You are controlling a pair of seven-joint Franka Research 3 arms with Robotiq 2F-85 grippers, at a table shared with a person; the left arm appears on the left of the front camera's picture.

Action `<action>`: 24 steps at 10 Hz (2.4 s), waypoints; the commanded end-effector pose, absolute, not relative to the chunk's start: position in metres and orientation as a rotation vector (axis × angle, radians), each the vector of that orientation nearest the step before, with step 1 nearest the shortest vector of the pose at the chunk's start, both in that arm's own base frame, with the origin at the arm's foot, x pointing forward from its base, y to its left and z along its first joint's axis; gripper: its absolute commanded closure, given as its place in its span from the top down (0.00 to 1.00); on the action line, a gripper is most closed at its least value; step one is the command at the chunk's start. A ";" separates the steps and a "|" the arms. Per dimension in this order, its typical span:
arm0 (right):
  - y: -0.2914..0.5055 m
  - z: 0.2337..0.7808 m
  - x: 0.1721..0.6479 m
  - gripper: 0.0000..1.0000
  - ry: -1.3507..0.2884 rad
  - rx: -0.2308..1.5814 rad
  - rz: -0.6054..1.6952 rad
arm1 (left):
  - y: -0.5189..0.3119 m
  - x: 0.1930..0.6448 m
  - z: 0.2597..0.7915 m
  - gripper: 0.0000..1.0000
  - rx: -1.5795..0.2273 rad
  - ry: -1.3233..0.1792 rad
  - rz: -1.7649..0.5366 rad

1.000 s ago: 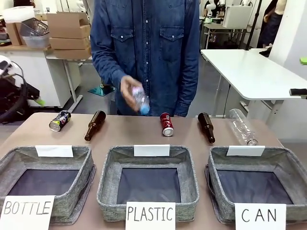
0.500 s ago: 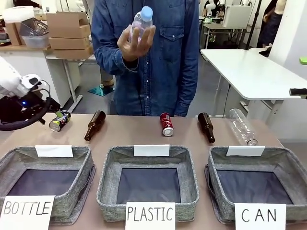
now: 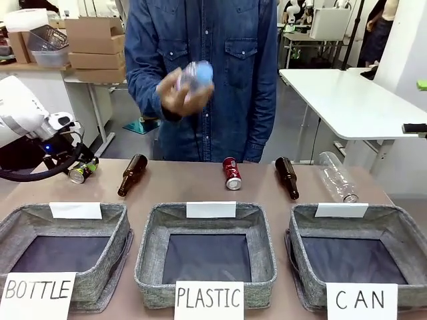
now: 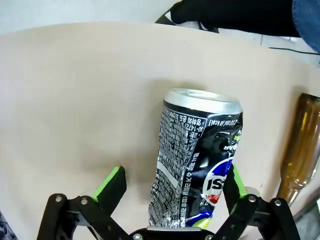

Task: Sort the can waste into the basket.
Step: Pick up the can waste from the table and place it in the right Fabric basket.

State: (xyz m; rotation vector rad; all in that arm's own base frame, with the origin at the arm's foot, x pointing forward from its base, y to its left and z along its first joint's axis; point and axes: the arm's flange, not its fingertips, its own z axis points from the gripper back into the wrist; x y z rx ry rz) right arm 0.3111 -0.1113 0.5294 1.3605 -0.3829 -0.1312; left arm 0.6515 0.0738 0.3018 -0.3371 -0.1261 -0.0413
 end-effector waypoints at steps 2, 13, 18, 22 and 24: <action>-0.112 0.532 0.314 1.00 -0.409 1.376 -0.105 | 0.072 0.659 0.301 1.00 -0.293 -0.093 -0.016; -0.112 0.532 0.314 1.00 -0.409 1.376 -0.105 | 0.074 0.651 0.306 0.00 -0.301 -0.084 -0.013; -0.112 0.532 0.314 1.00 -0.409 1.376 -0.105 | 0.062 0.536 0.416 0.00 -0.402 -0.030 -0.103; -0.112 0.532 0.314 1.00 -0.409 1.376 -0.105 | 0.026 0.352 0.475 0.00 -0.545 -0.198 -0.654; -0.112 0.532 0.314 1.00 -0.409 1.376 -0.105 | 0.020 0.328 0.458 0.00 -0.483 -0.286 -0.810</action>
